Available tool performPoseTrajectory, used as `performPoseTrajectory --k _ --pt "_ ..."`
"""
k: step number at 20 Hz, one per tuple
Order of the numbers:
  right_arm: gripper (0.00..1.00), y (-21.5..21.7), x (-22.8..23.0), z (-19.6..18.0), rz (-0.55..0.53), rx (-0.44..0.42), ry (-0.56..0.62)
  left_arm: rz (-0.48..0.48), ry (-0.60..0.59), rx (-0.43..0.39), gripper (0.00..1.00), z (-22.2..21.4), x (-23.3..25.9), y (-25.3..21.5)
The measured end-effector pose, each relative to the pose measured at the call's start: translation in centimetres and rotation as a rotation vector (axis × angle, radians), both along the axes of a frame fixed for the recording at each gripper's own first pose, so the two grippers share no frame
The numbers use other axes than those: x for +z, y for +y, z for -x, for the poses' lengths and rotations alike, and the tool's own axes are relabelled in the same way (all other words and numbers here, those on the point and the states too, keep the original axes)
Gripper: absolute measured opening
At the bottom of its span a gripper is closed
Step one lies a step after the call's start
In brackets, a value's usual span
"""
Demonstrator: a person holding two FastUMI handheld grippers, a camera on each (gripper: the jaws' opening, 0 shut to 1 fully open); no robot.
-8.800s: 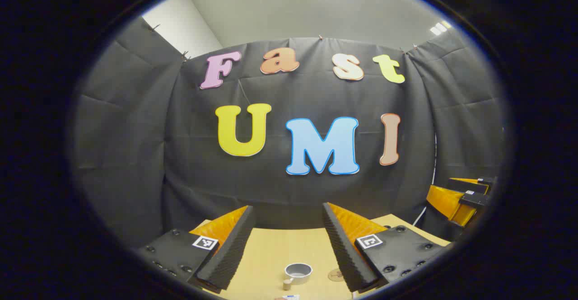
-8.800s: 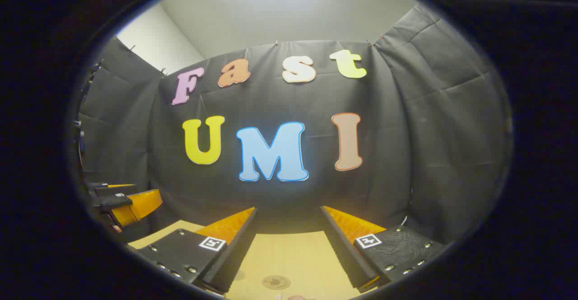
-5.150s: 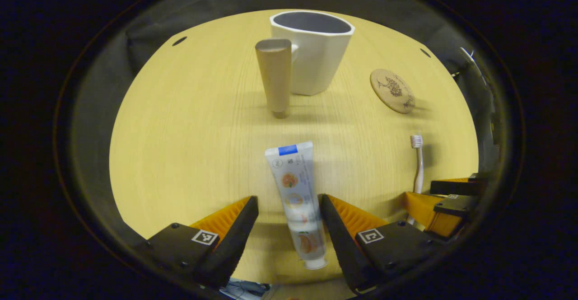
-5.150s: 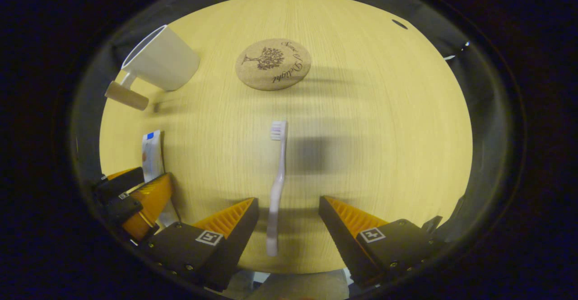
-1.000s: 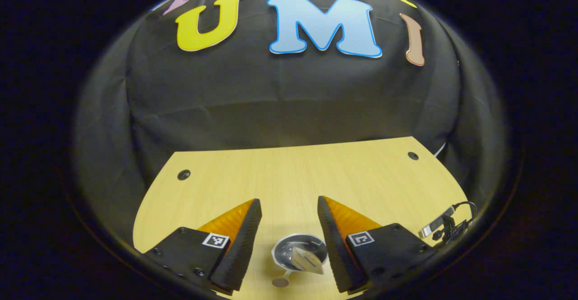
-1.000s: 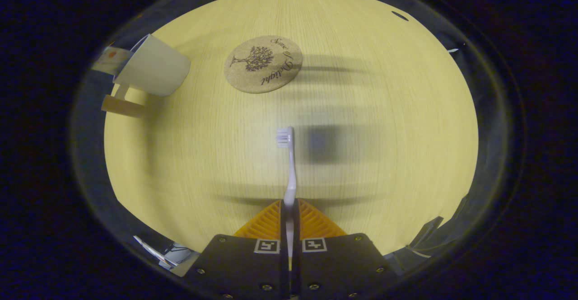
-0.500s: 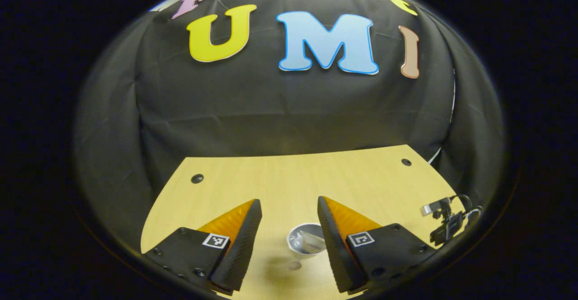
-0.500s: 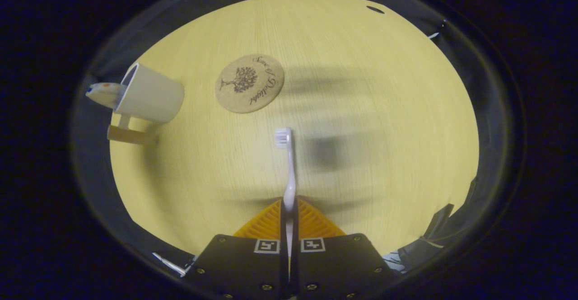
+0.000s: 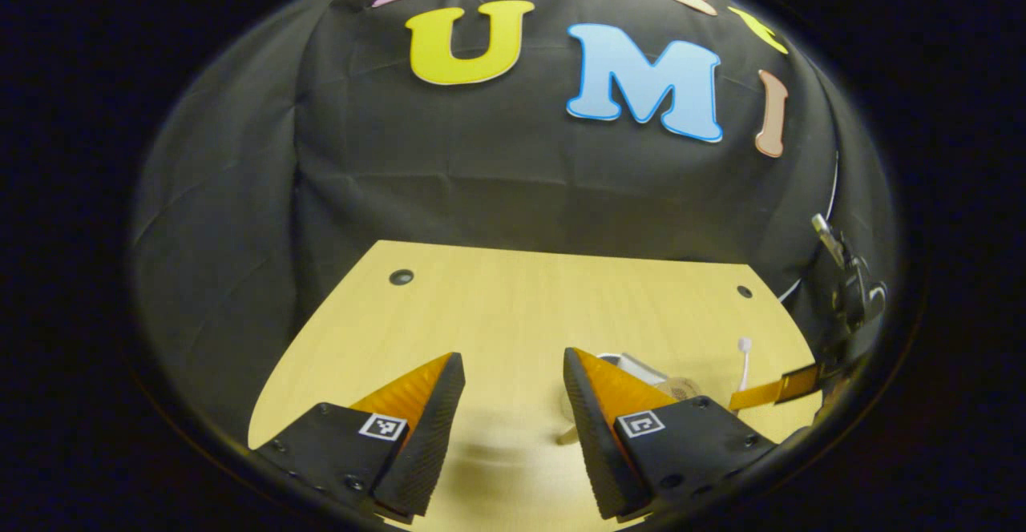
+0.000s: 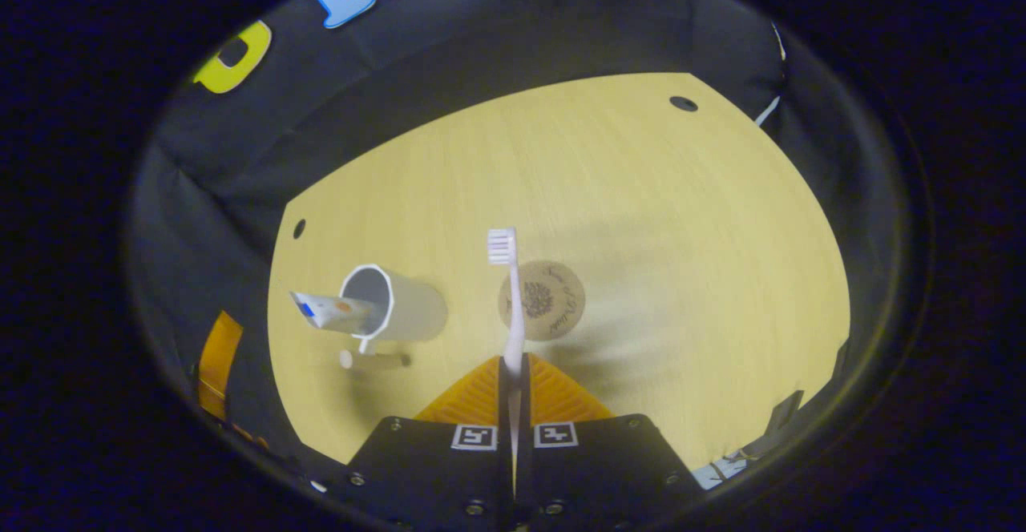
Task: Put the toothbrush and toothpaste on the desktop into the cup, then pick up the cup and place it on the coaster on the desktop.
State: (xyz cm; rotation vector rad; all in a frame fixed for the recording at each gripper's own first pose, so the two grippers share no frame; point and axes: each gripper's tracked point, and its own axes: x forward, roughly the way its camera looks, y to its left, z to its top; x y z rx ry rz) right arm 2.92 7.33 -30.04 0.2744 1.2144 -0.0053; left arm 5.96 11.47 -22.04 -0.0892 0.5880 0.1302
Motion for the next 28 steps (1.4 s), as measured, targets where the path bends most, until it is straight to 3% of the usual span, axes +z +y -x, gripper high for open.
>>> performPoseTrajectory --k 16,23,28 --pt "0.02 9.5 2.9 -12.0 -0.051 0.026 -0.253 0.025 0.059 0.318 0.80 13.8 -1.5 13.6" --pt "0.02 12.4 0.9 -12.9 -0.047 0.156 -0.418 0.013 0.114 0.450 0.80 19.7 -2.8 17.0" --pt "0.04 12.1 -1.5 -11.5 -0.053 0.168 -0.439 0.011 0.138 0.460 0.82 21.3 -3.3 17.2"
